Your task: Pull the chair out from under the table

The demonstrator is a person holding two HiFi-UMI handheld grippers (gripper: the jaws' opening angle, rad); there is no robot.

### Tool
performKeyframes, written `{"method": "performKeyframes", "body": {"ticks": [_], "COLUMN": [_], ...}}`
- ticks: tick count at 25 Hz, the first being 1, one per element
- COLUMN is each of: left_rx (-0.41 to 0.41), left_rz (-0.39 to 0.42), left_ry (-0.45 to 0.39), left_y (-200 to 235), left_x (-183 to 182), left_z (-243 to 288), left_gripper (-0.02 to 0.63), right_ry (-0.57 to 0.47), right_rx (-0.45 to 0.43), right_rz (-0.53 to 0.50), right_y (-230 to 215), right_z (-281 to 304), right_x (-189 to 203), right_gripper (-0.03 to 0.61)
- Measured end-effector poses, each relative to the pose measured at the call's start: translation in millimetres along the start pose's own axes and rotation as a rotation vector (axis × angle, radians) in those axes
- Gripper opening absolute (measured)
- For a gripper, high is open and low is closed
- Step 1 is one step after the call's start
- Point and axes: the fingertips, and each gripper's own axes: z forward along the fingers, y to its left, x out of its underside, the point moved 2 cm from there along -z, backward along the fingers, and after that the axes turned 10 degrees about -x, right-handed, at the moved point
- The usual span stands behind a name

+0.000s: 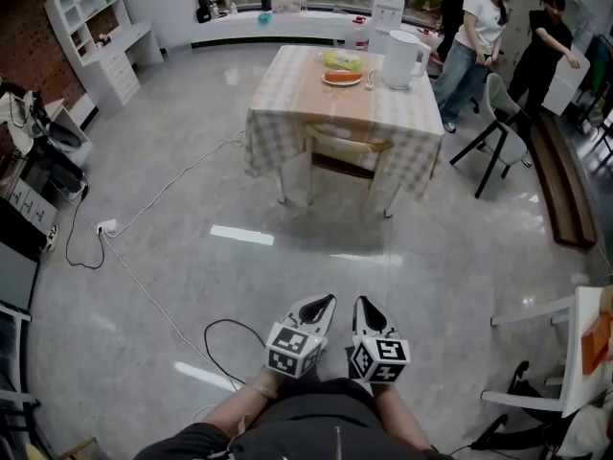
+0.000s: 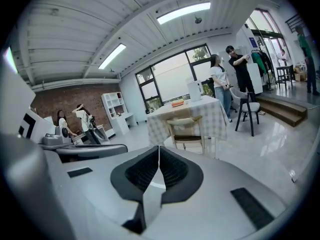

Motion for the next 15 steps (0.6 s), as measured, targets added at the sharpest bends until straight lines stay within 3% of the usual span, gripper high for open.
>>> {"method": "performKeyframes", "body": {"ticks": [8, 15], "left_rx": [0.026, 0.041], "left_rz": [0.019, 0.044], "left_ry": [-0.026, -0.015], "left_y": [42, 74], "left_x": [-44, -55], "left_z": [49, 74], "left_gripper": [0.008, 0.008], "right_ry": [-0.019, -0.013], "right_rx": [0.009, -0.011], "right_rz": [-0.013, 0.008], "right_y": [-14, -15], "right_z": [68, 118], "right_x": [-42, -56], "right_gripper": [0.014, 0.014]}}
